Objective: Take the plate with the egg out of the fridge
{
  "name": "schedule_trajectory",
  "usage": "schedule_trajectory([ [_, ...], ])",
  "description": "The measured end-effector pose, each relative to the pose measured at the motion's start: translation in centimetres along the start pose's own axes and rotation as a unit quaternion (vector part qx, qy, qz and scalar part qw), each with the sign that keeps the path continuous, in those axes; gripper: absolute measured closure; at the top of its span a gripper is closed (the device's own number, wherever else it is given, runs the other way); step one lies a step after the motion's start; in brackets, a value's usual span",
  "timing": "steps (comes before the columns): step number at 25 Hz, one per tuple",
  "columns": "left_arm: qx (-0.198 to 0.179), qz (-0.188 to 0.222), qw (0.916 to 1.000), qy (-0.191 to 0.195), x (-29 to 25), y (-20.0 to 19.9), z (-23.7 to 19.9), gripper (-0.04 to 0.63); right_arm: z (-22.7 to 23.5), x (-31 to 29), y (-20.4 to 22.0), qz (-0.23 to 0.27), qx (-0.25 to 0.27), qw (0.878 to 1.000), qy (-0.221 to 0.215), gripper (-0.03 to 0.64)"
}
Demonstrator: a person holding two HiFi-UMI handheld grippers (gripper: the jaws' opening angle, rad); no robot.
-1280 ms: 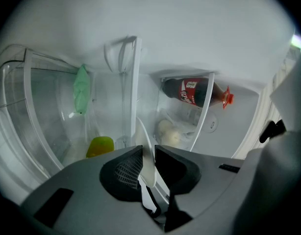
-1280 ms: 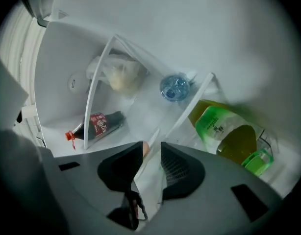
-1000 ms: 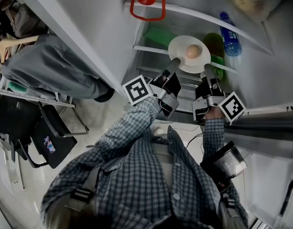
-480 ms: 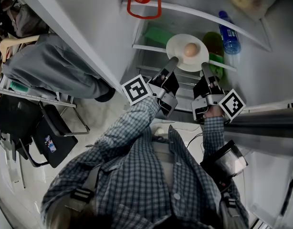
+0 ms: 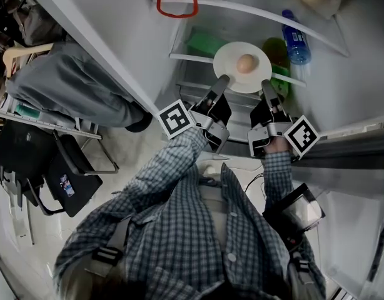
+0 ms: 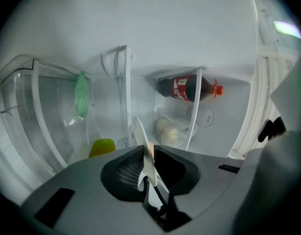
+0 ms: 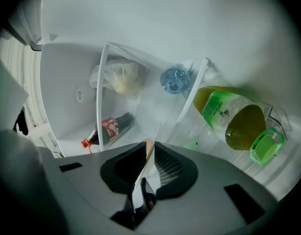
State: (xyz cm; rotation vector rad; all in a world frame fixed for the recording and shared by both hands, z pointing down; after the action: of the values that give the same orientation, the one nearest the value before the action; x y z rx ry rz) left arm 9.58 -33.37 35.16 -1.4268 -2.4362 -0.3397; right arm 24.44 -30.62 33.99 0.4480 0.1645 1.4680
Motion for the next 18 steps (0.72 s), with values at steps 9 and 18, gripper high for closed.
schedule_trajectory([
  [9,-0.011,0.029,0.9995,0.004,2.4,1.4,1.1,0.523,-0.3,2.4,-0.1,-0.021,-0.008,1.000,-0.009,0.558],
  [18,-0.011,0.042,0.9990,0.007,5.0,0.7,2.3,0.523,-1.7,4.0,1.8,-0.033,-0.002,0.999,-0.016,0.558],
])
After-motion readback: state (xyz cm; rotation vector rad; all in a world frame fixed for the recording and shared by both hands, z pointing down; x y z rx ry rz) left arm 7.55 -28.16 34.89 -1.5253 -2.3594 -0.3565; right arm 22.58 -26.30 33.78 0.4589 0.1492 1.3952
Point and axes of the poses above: the fingertips, and each gripper's own axes: x backward along the fingers, z to its right, y out of its underside, the point moved 3 cm from there along x, backward along the fingers, and after that the axes turned 15 degrees about z, right-handed, at the moved point
